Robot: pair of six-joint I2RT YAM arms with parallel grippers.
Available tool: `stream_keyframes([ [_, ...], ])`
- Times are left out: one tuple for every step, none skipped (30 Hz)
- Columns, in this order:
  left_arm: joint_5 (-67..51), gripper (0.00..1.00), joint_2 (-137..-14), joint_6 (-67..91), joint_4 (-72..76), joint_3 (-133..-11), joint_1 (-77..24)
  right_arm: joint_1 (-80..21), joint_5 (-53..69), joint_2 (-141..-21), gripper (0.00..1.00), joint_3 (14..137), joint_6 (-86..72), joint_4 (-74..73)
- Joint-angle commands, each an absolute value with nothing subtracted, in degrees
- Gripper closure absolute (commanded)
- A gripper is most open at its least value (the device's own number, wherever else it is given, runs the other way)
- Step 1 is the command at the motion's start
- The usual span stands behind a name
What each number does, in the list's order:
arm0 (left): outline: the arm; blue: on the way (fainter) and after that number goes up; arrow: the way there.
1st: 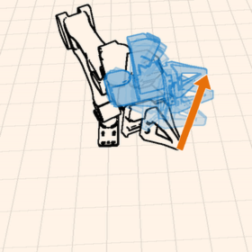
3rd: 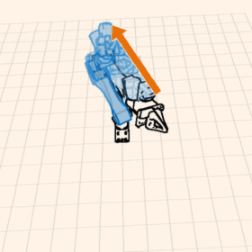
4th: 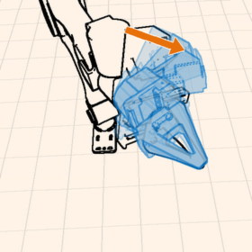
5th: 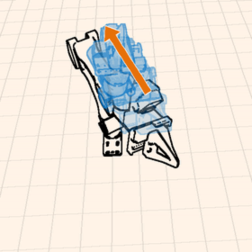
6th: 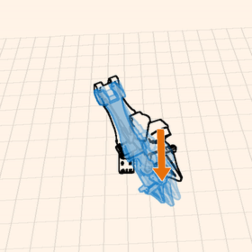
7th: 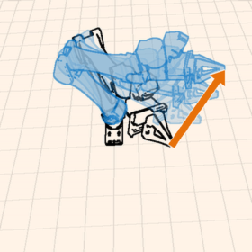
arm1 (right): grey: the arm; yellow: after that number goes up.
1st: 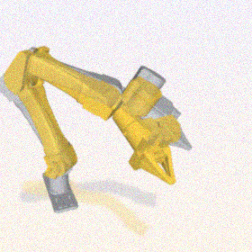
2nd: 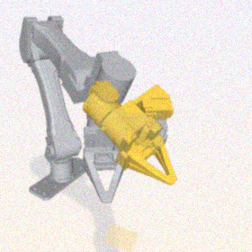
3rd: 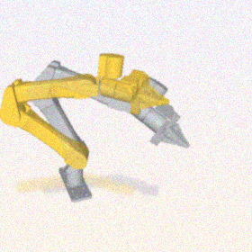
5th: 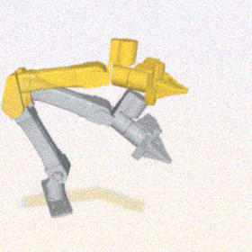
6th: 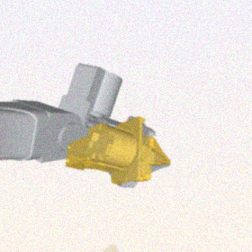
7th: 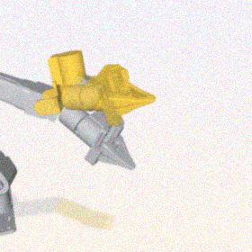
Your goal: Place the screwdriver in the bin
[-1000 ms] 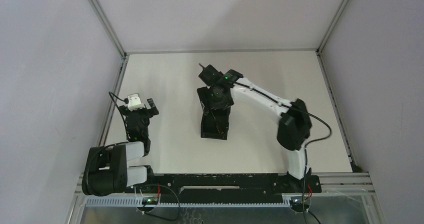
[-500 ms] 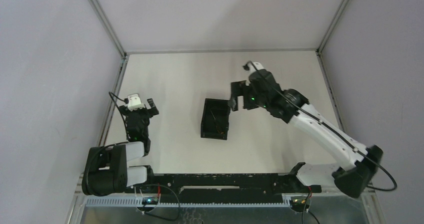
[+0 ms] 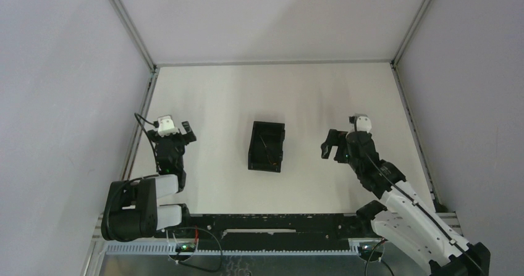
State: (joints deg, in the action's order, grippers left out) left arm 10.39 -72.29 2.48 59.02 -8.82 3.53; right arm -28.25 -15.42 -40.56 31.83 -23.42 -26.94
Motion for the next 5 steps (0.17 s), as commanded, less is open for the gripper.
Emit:
stream_keyframes([
  [10.8,0.0,-72.2,1.6,60.7,-11.0,3.3,-28.0,-16.3,-39.6,0.0,28.7,-25.0,-20.6],
  [10.9,0.0,-72.2,1.6,60.7,-11.0,3.3,-28.0,-16.6,-39.8,0.0,28.3,-25.4,-20.5],
  [10.9,0.0,-72.2,1.6,60.7,-11.0,3.3,-28.0,-16.8,-39.9,0.0,28.0,-25.7,-20.2],
  [10.8,0.0,-72.1,1.6,60.7,-11.0,3.3,-28.0,-16.9,-39.9,0.0,27.8,-26.0,-20.1],
  [10.8,0.0,-72.2,1.6,60.7,-11.0,3.3,-28.1,-16.9,-40.0,0.0,27.8,-26.1,-19.8],
])
